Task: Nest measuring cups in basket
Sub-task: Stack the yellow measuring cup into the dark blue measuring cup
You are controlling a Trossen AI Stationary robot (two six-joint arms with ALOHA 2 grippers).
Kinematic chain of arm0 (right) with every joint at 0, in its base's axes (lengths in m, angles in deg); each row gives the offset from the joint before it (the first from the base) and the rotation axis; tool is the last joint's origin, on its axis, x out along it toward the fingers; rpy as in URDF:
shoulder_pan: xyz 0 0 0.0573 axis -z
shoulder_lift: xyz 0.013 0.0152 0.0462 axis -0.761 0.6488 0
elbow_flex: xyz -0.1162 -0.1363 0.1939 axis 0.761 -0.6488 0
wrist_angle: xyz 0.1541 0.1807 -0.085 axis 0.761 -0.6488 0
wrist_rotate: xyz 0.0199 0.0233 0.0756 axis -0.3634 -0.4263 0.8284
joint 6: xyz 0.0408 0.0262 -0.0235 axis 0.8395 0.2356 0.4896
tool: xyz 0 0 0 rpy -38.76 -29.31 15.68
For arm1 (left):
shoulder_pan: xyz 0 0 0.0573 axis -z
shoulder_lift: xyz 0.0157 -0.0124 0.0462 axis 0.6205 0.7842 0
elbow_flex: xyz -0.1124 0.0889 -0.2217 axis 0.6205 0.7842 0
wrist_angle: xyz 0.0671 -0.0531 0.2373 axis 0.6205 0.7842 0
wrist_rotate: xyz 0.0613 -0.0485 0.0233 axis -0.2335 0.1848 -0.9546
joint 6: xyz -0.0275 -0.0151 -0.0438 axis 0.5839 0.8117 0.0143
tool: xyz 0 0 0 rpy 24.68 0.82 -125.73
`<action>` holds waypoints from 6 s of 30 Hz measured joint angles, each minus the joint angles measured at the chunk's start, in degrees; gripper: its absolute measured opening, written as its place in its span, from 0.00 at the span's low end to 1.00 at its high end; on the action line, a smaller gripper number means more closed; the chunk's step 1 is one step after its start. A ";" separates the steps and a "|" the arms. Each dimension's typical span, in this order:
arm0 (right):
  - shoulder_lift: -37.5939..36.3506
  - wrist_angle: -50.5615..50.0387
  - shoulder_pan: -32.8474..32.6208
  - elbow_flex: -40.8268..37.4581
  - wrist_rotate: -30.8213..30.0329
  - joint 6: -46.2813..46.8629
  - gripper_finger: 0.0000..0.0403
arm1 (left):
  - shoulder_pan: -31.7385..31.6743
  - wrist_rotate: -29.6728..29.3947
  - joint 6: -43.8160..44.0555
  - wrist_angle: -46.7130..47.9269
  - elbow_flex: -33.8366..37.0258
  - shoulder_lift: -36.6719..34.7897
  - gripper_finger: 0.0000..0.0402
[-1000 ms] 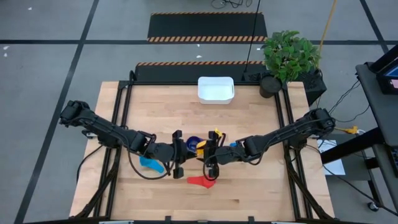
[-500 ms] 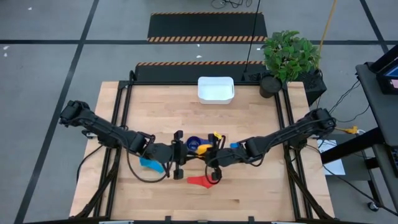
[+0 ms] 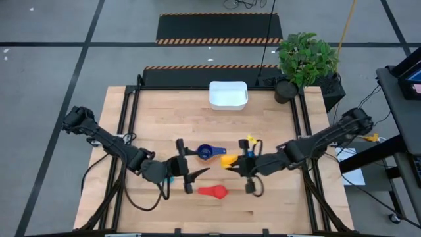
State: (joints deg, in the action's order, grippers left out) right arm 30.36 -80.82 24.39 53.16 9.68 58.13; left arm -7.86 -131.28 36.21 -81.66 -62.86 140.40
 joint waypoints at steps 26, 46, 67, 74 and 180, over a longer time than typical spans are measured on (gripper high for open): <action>-11.60 61.15 -2.94 -22.83 9.09 -12.85 0.00 | -0.63 6.00 1.49 -10.43 0.04 4.62 0.54; -10.23 65.75 -2.96 -23.22 9.20 -14.54 0.00 | -2.10 12.49 -5.65 -33.70 0.02 12.21 0.49; -10.25 64.42 -2.96 -23.13 9.20 -15.67 0.00 | -2.84 12.52 -9.35 -41.64 0.04 15.15 0.36; -10.25 64.33 -2.98 -23.13 9.22 -15.49 0.00 | -2.74 12.43 -9.57 -41.58 0.04 15.15 0.20; -8.59 43.03 10.98 -26.74 17.90 6.58 0.00 | 10.75 -8.14 13.49 27.88 0.07 -4.33 0.67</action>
State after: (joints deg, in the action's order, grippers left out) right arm 21.76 -37.80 35.36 26.43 27.58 64.71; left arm 2.89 -139.42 49.70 -53.78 -62.80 136.07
